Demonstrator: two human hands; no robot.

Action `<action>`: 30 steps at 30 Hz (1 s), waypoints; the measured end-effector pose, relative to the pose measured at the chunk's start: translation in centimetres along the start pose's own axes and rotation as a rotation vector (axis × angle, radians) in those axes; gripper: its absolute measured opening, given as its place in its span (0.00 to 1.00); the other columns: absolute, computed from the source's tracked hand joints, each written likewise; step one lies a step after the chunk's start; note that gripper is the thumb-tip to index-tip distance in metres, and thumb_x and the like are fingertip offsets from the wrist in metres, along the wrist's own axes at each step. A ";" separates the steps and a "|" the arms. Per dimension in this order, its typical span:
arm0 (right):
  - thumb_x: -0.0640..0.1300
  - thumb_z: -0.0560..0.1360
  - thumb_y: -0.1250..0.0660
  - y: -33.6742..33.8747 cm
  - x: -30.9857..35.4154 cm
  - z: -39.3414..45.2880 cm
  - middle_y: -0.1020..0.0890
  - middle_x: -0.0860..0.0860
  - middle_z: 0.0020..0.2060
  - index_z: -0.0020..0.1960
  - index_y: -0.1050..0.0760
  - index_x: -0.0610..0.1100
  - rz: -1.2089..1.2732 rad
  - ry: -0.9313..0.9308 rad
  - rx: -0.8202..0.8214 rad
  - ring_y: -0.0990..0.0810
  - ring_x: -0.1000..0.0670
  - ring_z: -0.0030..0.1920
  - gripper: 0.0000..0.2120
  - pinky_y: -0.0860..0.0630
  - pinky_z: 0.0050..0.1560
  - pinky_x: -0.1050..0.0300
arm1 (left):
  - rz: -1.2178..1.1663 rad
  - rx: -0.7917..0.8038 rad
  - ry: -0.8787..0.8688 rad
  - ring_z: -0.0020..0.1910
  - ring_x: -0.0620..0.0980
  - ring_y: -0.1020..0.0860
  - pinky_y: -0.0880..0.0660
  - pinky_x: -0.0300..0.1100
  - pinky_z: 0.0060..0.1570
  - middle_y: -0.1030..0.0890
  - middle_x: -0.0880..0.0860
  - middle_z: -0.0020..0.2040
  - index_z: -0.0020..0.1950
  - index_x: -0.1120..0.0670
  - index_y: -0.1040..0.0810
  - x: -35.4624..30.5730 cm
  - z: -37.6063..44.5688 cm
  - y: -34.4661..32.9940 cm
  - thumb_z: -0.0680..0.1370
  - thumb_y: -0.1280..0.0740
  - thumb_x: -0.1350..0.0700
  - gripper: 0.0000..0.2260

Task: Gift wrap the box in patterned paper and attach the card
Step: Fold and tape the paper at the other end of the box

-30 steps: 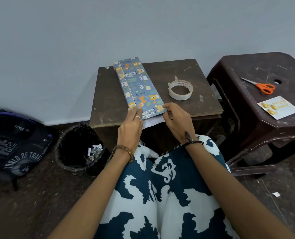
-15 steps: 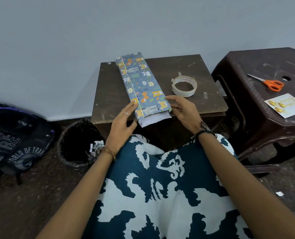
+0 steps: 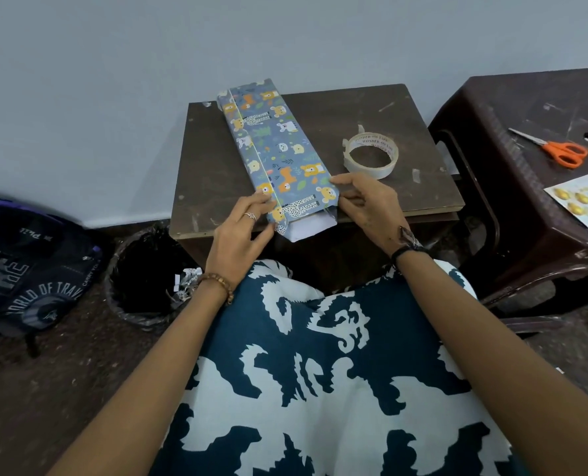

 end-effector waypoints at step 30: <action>0.38 0.74 0.35 0.1 0.0 0.1 0.20 0.44 0.55 0.49 0.19 0.41 -0.176 0.137 0.051 0.22 0.46 0.59 0.08 0.21 0.52 0.46 | -0.102 0.002 0.015 0.66 0.40 0.32 0.31 0.20 0.48 0.28 0.54 0.66 0.44 0.56 0.19 0.2 0.0 0.1 0.76 0.40 0.56 0.10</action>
Point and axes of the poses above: each hand's wrist, its own z-axis towards the middle knuckle, its own y-axis out of the back of the hand, x = y × z, the point moved 1 cm from there along z, towards the middle knuckle
